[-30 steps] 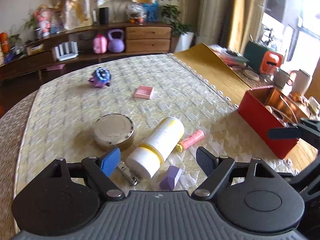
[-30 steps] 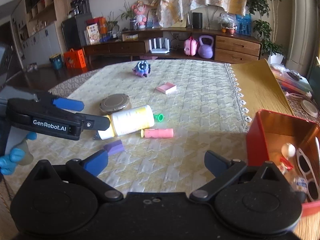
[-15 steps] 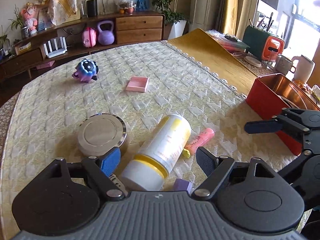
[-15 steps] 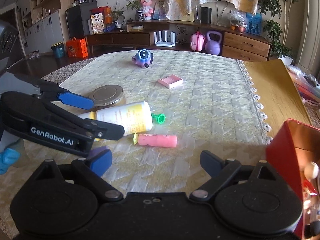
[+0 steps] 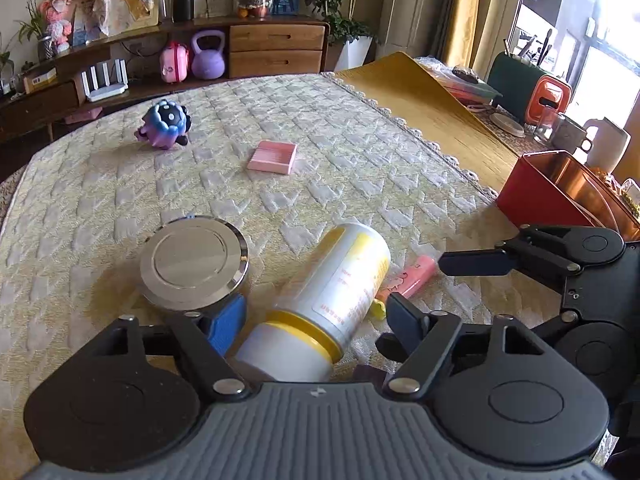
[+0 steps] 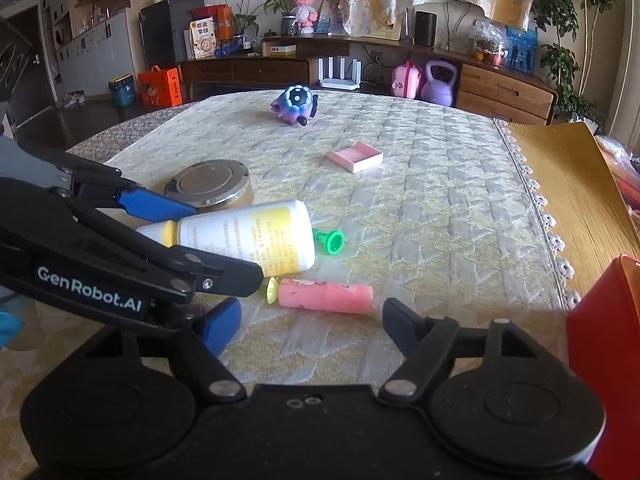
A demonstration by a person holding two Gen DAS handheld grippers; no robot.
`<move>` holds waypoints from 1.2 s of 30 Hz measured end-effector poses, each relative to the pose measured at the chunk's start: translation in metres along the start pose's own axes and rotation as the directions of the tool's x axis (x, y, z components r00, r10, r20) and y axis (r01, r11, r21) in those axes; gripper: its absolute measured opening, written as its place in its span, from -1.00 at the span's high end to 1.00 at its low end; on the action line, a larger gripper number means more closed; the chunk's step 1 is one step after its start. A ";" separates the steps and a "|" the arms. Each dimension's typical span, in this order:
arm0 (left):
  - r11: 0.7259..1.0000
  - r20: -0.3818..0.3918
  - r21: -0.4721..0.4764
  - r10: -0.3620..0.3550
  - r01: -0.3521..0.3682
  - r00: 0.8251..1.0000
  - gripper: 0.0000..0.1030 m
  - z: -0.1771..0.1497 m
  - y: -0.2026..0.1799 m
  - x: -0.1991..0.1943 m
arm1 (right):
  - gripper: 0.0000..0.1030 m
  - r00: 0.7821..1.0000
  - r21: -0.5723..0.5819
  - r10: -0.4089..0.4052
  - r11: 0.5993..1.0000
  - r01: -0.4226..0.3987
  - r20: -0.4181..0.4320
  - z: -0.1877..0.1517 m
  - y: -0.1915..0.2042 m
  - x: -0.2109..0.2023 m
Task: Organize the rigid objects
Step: 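Move the left tool to the white bottle while the right tool approaches the pink tube, then grasp the white yellow-banded bottle with the left tool while the right tool grasps the pink tube, then carry the bottle and pink tube with both tools over the red tin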
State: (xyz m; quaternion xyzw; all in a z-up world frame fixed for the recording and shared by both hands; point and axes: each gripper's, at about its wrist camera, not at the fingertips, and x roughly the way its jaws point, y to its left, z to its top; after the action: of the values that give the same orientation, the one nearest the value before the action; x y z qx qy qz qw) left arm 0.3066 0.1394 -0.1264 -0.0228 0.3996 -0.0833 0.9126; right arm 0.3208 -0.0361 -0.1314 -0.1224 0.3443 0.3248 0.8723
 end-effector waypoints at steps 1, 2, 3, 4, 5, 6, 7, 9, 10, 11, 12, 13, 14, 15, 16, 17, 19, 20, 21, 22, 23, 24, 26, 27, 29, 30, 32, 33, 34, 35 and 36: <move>1.000 -0.006 0.002 -0.003 0.003 1.000 -0.39 0.000 0.000 0.001 | -0.36 1.000 0.002 -0.001 1.000 0.001 -0.003 0.000 -0.001 0.001; 1.000 -0.005 0.006 -0.002 0.002 1.000 -0.37 -0.001 -0.001 0.002 | -0.36 1.000 0.008 0.000 1.000 0.000 -0.003 0.000 -0.003 0.002; 1.000 -0.002 0.011 -0.001 0.001 1.000 -0.35 -0.001 -0.002 0.002 | -0.36 1.000 0.008 0.002 1.000 -0.002 -0.002 0.000 -0.004 0.002; 1.000 0.000 0.012 -0.003 0.003 1.000 -0.33 0.000 -0.003 0.003 | -0.36 1.000 0.004 0.002 1.000 -0.002 0.000 0.000 -0.004 0.002; 1.000 0.000 0.012 -0.006 0.006 1.000 -0.29 0.000 -0.003 0.003 | -0.34 1.000 0.001 0.003 1.000 -0.003 0.001 0.000 -0.004 0.003; 1.000 0.000 0.012 -0.008 0.008 1.000 -0.24 0.000 -0.003 0.003 | -0.32 1.000 0.000 0.003 1.000 -0.003 0.003 0.000 -0.004 0.003; 1.000 0.000 0.015 -0.009 0.009 1.000 -0.23 0.001 -0.003 0.003 | -0.30 1.000 0.000 0.005 1.000 -0.005 0.004 0.001 -0.004 0.003; 1.000 0.001 0.021 -0.010 0.010 1.000 -0.18 0.001 -0.004 0.003 | -0.25 1.000 -0.001 0.010 1.000 -0.010 0.006 0.000 -0.005 0.003; 1.000 0.001 0.028 -0.008 0.008 1.000 -0.17 0.001 -0.005 0.003 | -0.19 1.000 -0.003 0.012 1.000 -0.012 0.007 0.000 -0.005 0.002; 0.999 0.000 0.036 -0.005 0.005 1.000 -0.15 0.001 -0.006 0.003 | -0.14 1.000 -0.007 0.012 1.000 -0.012 0.009 -0.001 -0.005 0.001; 0.999 -0.001 0.046 -0.001 0.001 1.000 -0.13 0.001 -0.008 0.003 | -0.14 1.000 -0.011 0.012 1.000 -0.012 0.010 -0.002 -0.005 0.000; 0.998 -0.001 0.058 0.002 -0.002 1.000 -0.11 0.001 -0.010 0.003 | -0.13 1.000 -0.012 0.012 1.000 -0.012 0.010 -0.002 -0.005 -0.001; 0.998 -0.001 0.069 0.002 -0.002 1.000 -0.05 0.001 -0.012 0.003 | -0.13 1.000 -0.013 0.009 1.000 -0.009 0.010 -0.003 -0.005 -0.003; 0.997 -0.004 0.079 0.009 -0.008 1.000 -0.04 0.002 -0.014 0.003 | -0.13 1.000 -0.011 0.010 1.000 -0.010 0.011 -0.004 -0.006 -0.004; 0.996 -0.005 0.090 0.016 -0.015 1.000 -0.04 0.002 -0.016 0.003 | -0.13 1.000 -0.010 0.010 1.000 -0.010 0.009 -0.005 -0.006 -0.005; 0.995 -0.006 0.096 0.022 -0.021 1.000 -0.03 0.002 -0.017 0.003 | -0.13 1.000 -0.010 0.009 1.000 -0.009 0.009 -0.006 -0.007 -0.007; 0.994 -0.007 0.101 0.033 -0.032 0.999 -0.02 0.002 -0.020 0.003 | -0.13 1.000 -0.009 -0.001 1.000 0.001 0.009 -0.009 -0.009 -0.011; 0.994 -0.008 0.099 0.038 -0.037 0.999 0.01 0.002 -0.021 0.003 | -0.13 1.000 -0.004 -0.003 1.000 0.003 0.009 -0.011 -0.010 -0.013; 0.994 -0.007 0.098 0.042 -0.041 0.999 0.06 0.003 -0.022 0.003 | -0.12 1.000 0.003 -0.004 1.000 0.004 0.010 -0.012 -0.012 -0.016; 0.994 -0.008 0.098 0.047 -0.046 0.999 0.09 0.003 -0.023 0.002 | -0.13 1.000 0.008 -0.006 1.000 0.006 0.010 -0.013 -0.013 -0.018; 0.994 -0.009 0.099 0.050 -0.049 0.999 0.12 0.004 -0.024 0.002 | -0.12 1.000 0.012 -0.010 1.000 0.010 0.010 -0.015 -0.014 -0.021; 0.994 -0.011 0.101 0.052 -0.051 0.999 0.13 0.004 -0.026 0.002 | -0.13 1.000 0.014 -0.014 1.000 0.014 0.011 -0.016 -0.015 -0.024; 0.992 -0.018 0.107 0.063 -0.061 0.998 0.14 0.005 -0.029 0.002 | -0.13 1.000 0.022 -0.019 1.000 0.019 0.017 -0.018 -0.017 -0.032; 0.992 -0.018 0.109 0.068 -0.066 0.998 0.14 0.005 -0.031 0.001 | -0.13 1.000 0.029 -0.022 0.999 0.021 0.019 -0.019 -0.018 -0.036; 0.991 -0.015 0.112 0.075 -0.073 0.997 0.14 0.006 -0.035 -0.001 | -0.13 0.999 0.052 -0.023 0.998 0.021 0.027 -0.020 -0.021 -0.046; 0.991 -0.012 0.113 0.078 -0.076 0.997 0.14 0.006 -0.037 -0.003 | -0.13 0.999 0.062 -0.024 0.998 0.022 0.031 -0.021 -0.022 -0.051; 0.991 -0.008 0.111 0.082 -0.081 0.997 0.14 0.008 -0.042 -0.006 | -0.13 0.999 0.071 -0.027 0.997 0.024 0.042 -0.023 -0.024 -0.063; 0.991 -0.004 0.108 0.084 -0.083 0.996 0.14 0.010 -0.044 -0.009 | -0.13 0.998 0.074 -0.030 0.997 0.027 0.046 -0.024 -0.025 -0.069; 0.991 -0.001 0.104 0.084 -0.084 0.996 0.14 0.011 -0.046 -0.012 | -0.13 0.998 0.076 -0.035 0.997 0.031 0.048 -0.025 -0.026 -0.075; 0.992 0.003 0.099 0.083 -0.083 0.997 0.14 0.013 -0.049 -0.015 | -0.13 0.998 0.079 -0.041 0.996 0.037 0.050 -0.026 -0.027 -0.081; 0.992 0.007 0.094 0.084 -0.084 0.996 0.14 0.014 -0.051 -0.018 | -0.13 0.997 0.084 -0.046 0.996 0.041 0.054 -0.027 -0.029 -0.087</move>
State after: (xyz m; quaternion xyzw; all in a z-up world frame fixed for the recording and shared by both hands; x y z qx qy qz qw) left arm 0.2981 0.0921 -0.0983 0.0369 0.3943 -0.0633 0.9161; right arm 0.2773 -0.1118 -0.0926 -0.0845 0.3301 0.2945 0.8928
